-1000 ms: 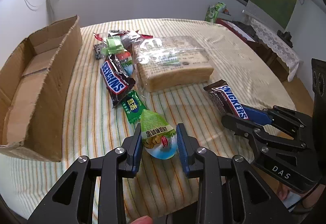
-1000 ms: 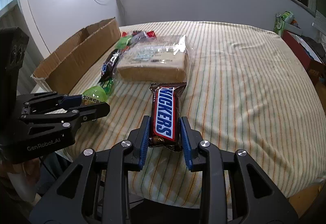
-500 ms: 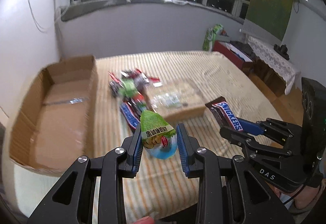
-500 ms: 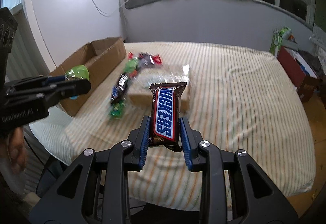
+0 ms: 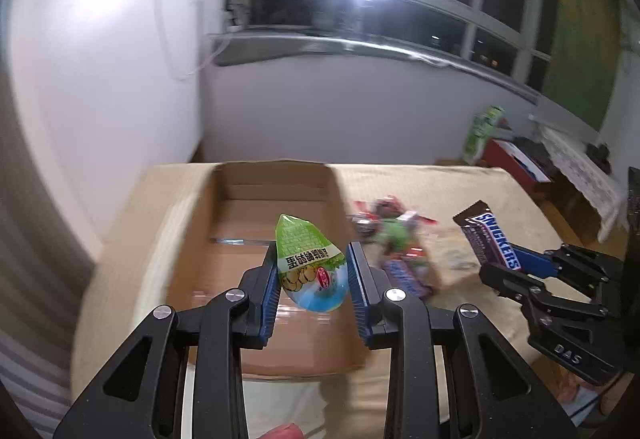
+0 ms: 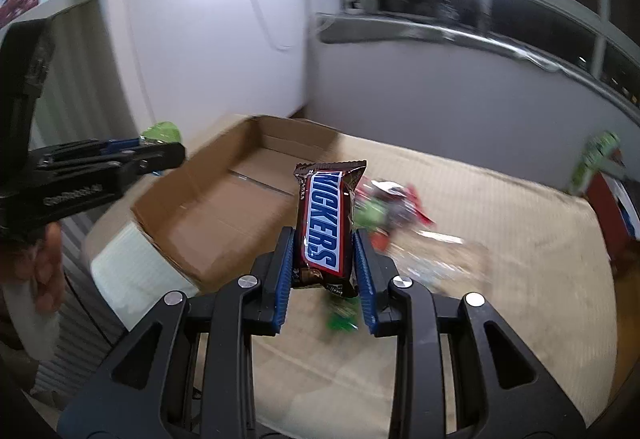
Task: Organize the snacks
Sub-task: 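Carry both held snacks over the cardboard box and open both grippers, then grasp the small green candy packet with the right gripper while the left returns to the pile, then grasp a Snickers bar with the left gripper, then carry the Snickers and green packet into the box and open both grippers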
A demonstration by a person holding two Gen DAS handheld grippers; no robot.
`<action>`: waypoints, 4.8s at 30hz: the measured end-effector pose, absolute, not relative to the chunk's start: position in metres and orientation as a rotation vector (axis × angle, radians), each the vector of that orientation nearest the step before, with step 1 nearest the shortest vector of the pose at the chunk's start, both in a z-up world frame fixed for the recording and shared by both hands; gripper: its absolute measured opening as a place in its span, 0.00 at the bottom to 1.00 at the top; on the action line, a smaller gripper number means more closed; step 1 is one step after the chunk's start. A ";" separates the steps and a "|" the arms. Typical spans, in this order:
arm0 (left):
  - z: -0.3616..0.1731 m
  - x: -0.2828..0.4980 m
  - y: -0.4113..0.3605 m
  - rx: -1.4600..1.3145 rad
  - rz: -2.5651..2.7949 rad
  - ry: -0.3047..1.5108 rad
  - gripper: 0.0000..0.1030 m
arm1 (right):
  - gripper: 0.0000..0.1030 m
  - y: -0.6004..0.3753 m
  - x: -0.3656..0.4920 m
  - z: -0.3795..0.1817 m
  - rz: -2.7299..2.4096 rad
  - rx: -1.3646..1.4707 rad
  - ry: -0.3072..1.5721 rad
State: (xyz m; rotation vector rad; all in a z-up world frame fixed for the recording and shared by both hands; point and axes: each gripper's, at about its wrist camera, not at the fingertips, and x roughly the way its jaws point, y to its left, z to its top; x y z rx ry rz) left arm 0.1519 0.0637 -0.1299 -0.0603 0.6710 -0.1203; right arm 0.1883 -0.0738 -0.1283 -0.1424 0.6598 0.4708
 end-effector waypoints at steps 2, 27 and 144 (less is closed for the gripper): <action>-0.132 0.154 0.080 -0.075 -0.097 0.676 0.29 | 0.29 -0.046 0.196 -0.129 0.506 -0.161 0.660; -0.141 0.163 0.095 -0.143 -0.153 0.705 0.64 | 0.46 -0.118 0.207 -0.194 0.350 -0.103 0.809; -0.143 0.189 0.157 -0.149 -0.023 0.644 0.50 | 0.28 0.036 0.231 -0.141 0.531 -0.226 0.625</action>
